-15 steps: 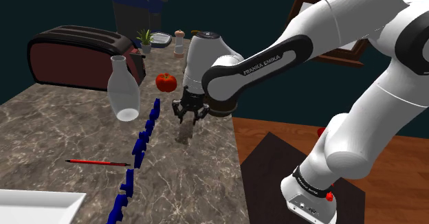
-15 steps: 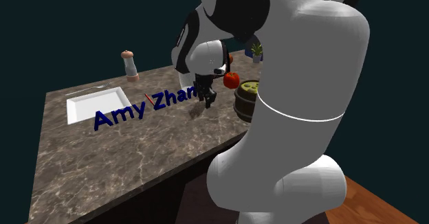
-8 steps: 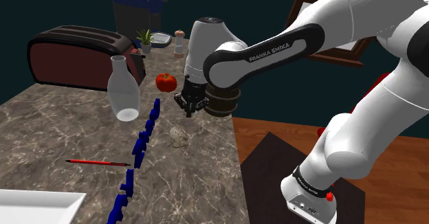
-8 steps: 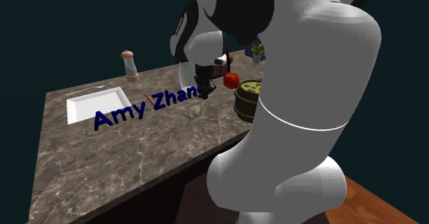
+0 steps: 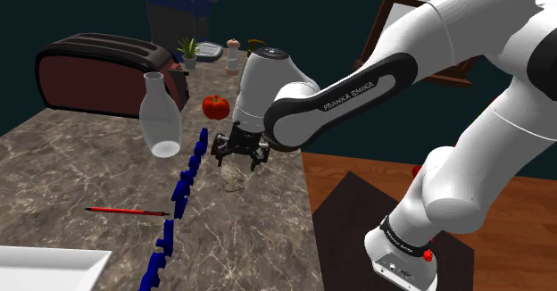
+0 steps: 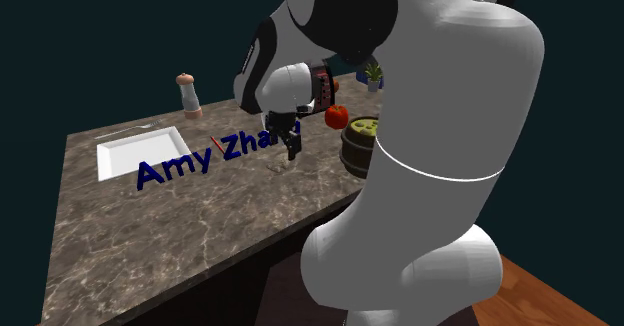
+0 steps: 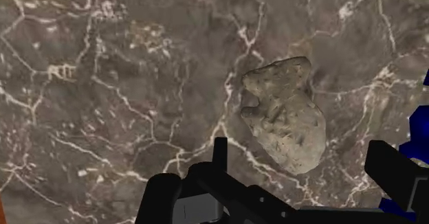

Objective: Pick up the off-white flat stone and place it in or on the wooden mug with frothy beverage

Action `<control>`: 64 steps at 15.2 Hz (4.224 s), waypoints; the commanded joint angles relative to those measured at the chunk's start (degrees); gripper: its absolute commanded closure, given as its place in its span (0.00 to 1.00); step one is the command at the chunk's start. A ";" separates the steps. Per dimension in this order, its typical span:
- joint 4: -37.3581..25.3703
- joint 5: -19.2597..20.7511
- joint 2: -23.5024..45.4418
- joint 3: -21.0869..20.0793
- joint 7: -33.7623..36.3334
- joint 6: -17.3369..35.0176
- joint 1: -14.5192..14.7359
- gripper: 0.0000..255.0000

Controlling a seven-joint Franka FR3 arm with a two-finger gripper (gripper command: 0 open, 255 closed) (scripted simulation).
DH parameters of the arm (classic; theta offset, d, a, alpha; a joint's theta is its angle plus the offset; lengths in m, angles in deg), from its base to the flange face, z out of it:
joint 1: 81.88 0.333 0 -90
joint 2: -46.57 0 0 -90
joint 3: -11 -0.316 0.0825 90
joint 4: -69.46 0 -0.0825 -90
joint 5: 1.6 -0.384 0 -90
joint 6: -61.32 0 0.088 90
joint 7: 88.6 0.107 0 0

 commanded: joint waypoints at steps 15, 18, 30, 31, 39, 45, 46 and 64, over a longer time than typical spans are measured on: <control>1.18 3.34 5.82 -0.36 2.85 7.27 0.18 0.00; 1.18 3.34 5.82 -0.36 2.85 7.27 0.18 1.00; 0.08 1.36 2.77 -0.47 1.44 3.32 0.14 1.00; -0.18 1.03 2.20 -0.46 1.21 2.53 0.15 1.00; -2.72 -1.01 -1.90 -0.17 -0.26 -3.87 0.26 1.00; -5.14 -1.97 -4.38 0.17 -0.96 -8.67 0.32 1.00; -5.58 -2.09 -4.75 0.23 -1.05 -9.46 0.32 1.00; -15.62 -3.06 -8.98 1.26 -1.82 -23.56 0.22 1.00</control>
